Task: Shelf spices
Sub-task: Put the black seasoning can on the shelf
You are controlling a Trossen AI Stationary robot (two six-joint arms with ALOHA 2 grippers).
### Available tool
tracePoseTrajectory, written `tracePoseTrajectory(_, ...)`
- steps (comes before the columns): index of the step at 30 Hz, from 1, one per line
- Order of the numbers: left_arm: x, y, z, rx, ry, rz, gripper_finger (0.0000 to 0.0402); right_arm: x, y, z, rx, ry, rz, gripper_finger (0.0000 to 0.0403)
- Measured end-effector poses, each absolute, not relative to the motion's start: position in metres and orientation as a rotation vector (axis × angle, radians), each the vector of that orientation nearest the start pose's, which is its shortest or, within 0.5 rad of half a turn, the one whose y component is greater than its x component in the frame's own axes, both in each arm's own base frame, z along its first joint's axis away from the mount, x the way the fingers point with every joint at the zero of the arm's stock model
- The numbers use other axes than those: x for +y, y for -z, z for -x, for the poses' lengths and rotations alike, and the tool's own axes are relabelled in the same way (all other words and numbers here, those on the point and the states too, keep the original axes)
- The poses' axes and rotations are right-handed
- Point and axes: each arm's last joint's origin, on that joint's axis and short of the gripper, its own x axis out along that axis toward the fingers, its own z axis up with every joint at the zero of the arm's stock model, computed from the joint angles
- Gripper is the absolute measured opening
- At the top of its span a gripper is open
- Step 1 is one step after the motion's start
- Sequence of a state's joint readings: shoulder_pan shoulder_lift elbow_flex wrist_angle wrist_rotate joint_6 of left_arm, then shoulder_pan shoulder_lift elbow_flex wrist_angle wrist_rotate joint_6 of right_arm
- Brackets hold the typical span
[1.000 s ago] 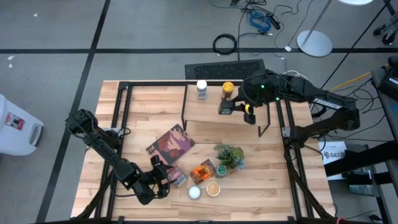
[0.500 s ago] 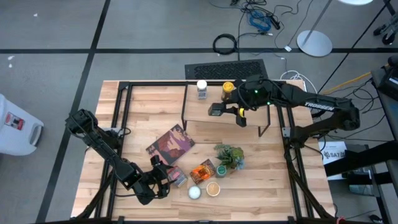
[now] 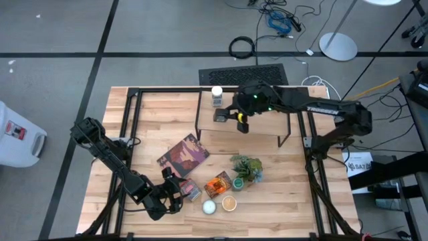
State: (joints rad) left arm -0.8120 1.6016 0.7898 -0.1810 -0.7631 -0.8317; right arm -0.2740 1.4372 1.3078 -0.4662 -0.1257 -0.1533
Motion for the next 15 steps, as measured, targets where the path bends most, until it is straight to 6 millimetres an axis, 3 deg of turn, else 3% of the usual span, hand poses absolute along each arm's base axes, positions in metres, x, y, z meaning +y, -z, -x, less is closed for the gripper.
tracePoseTrajectory(7,-0.196,-0.157,-0.213,0.645,-0.237,0.094,0.0290,-0.091,-0.348,-0.331,0.654,0.079,0.048,0.0113)
tracePoseTrajectory(15,-0.196,-0.157,-0.213,0.645,-0.237,0.095,0.0290,-0.105,-0.348,-0.345,0.700,0.076,0.022,0.0113)
